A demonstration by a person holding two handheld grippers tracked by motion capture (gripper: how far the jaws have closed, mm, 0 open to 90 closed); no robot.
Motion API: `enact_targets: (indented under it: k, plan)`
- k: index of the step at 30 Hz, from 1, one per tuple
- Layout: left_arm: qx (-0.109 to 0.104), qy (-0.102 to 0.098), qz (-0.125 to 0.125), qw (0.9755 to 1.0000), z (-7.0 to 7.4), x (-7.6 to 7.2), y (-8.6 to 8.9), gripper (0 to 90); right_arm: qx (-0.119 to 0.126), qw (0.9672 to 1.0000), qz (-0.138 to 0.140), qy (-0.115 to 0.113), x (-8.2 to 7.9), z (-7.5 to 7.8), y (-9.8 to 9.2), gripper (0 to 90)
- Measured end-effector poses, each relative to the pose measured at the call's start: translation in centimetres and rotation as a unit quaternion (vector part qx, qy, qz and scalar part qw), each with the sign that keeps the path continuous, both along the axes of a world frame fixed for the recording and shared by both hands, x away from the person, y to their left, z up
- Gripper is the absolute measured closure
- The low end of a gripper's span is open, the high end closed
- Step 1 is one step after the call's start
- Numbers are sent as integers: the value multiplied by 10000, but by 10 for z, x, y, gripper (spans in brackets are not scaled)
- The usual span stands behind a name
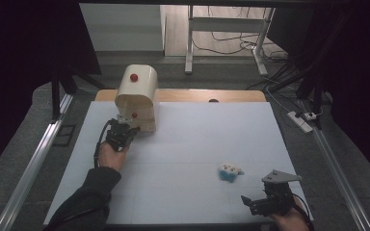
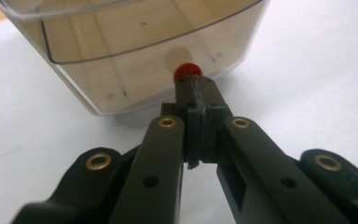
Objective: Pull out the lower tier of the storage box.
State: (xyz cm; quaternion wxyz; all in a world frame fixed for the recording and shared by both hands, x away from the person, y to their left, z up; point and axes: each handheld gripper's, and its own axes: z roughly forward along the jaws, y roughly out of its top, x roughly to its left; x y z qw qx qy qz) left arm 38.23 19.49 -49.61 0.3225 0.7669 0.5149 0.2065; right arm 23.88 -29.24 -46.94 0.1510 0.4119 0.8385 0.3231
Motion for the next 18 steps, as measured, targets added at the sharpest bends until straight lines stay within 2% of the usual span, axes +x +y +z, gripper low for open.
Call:
enact_targets:
  k: [2, 6, 9, 18]
  plan:
    - [48, 13, 11, 10000, -2, 0, 0, 880, -1, 10000, 3, -2, 0, 0, 0, 0]
    - [125, 61, 77, 9999, -7, 5, -4, 731, -9, 10000, -11, 0, 0, 0, 0, 0]
    - [144, 75, 115, 9998, -10, 8, -6, 683, 6, 10000, -6, -1, 0, 0, 0, 0]
    - [262, 83, 210, 9994, -10, 11, -12, 731, -16, 10000, 8, 6, 0, 0, 0, 0]
